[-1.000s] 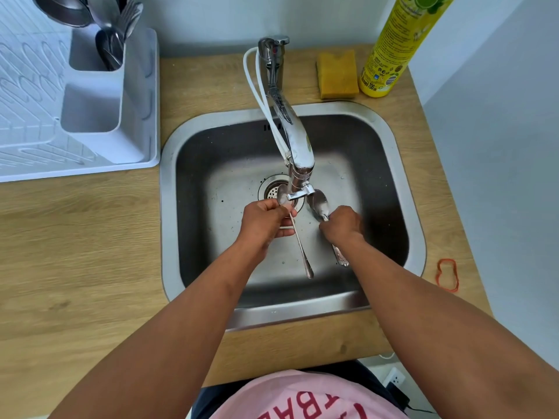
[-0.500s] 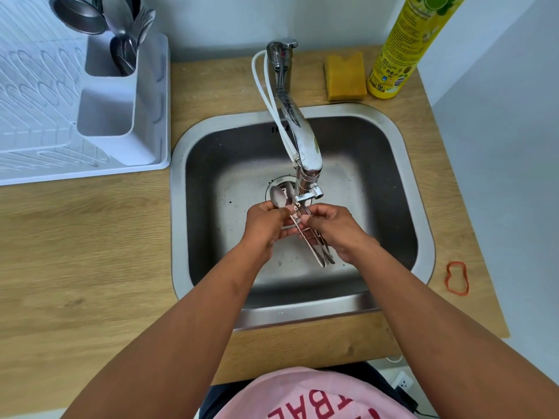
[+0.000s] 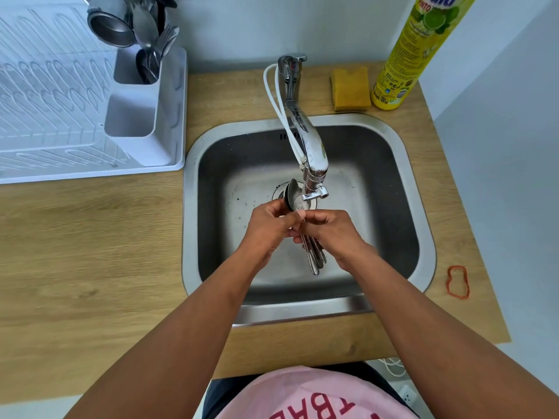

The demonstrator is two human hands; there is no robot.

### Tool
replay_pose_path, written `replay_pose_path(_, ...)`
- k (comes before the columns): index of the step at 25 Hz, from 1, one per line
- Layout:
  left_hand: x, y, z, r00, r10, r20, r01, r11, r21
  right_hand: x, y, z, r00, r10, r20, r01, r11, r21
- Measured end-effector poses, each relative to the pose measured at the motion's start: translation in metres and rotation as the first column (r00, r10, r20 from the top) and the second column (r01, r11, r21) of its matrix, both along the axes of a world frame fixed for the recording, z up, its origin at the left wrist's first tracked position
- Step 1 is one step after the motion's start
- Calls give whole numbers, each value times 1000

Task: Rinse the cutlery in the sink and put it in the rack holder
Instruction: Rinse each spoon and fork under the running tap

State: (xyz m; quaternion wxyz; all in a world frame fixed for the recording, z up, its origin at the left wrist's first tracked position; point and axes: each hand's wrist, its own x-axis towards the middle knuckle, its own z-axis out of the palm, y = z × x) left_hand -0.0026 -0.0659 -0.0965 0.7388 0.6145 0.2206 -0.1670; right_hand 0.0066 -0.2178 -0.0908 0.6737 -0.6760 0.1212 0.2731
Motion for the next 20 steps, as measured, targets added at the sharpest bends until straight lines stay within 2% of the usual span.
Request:
replay_pose_path(8,0,-1,6,998,-10,66,11,1000,-10,-2,-3,1,996,36,-82,-26,993,113)
replay_pose_path(13,2,6,11,990,-141,-13,140,990,-15,-6,-1,2,993,28,-116,-1,975,221)
replay_pose_path(18,-2,1,16,997,-75,-20,72,991,-117,-7,-2,3,995,2,-99,21,973,231)
replay_pose_path(20,-5,4,15,992,-107,-58,97,983,-155,-8,-1,6,996,-2,-94,22,977,211)
